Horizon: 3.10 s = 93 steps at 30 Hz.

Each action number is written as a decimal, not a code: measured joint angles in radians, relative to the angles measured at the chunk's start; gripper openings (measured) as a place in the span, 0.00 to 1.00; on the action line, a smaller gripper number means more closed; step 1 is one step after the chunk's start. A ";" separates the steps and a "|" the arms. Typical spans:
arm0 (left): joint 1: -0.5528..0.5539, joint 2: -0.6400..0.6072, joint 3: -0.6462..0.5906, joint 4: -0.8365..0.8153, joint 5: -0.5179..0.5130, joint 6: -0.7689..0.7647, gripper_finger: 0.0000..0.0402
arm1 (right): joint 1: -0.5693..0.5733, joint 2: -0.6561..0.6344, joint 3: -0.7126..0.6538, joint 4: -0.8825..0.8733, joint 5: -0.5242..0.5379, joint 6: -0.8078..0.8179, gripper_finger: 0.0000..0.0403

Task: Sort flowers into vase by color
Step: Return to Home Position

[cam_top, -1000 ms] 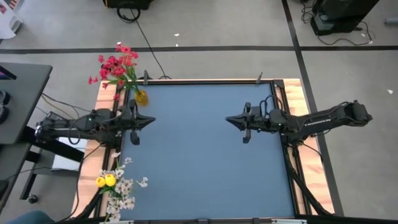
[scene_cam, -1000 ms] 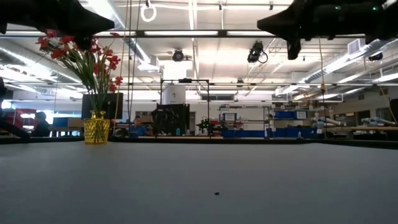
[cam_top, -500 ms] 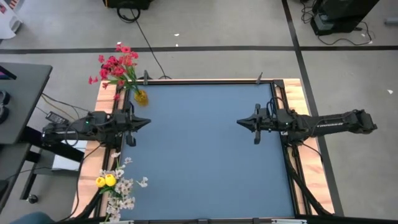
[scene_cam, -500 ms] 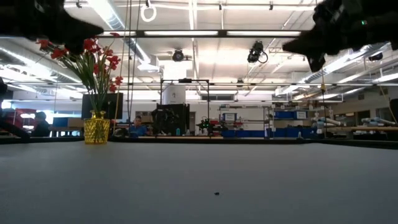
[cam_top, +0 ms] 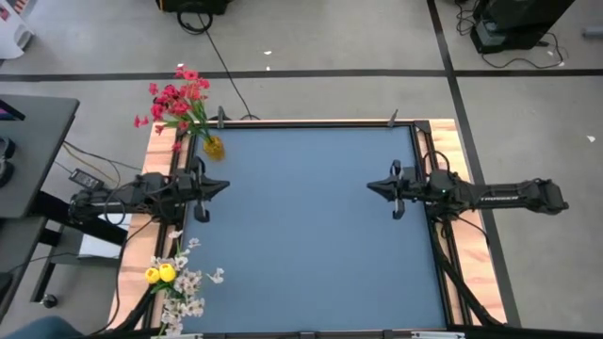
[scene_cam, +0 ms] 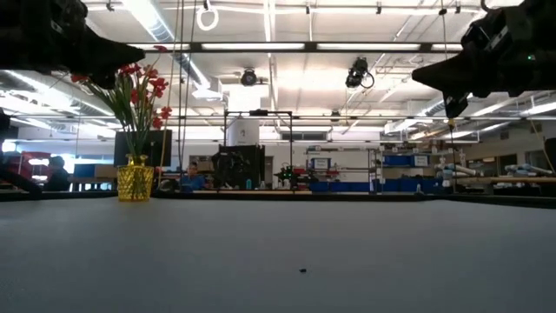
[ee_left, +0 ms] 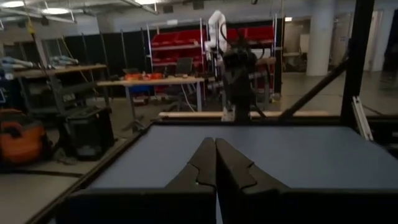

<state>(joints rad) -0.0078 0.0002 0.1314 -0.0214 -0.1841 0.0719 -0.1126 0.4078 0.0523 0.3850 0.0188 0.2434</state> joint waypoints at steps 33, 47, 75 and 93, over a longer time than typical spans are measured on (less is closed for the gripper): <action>0.000 0.004 -0.122 0.067 0.071 0.071 0.00 | -0.222 -0.166 -0.046 -0.127 -0.337 -0.062 0.00; -0.008 0.005 -0.123 0.031 0.174 0.078 0.00 | -0.209 -0.165 -0.046 -0.240 -0.335 -0.168 0.00; -0.006 0.006 -0.124 0.031 0.175 0.071 0.08 | -0.209 -0.165 -0.046 -0.248 -0.297 -0.054 0.14; -0.006 0.006 -0.124 0.031 0.175 0.071 0.08 | -0.208 -0.165 -0.046 -0.248 -0.297 -0.055 0.14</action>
<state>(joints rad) -0.0143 0.0067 0.0071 0.0093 -0.0093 0.1425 -0.3210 0.2428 0.0067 0.1368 -0.2787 0.1886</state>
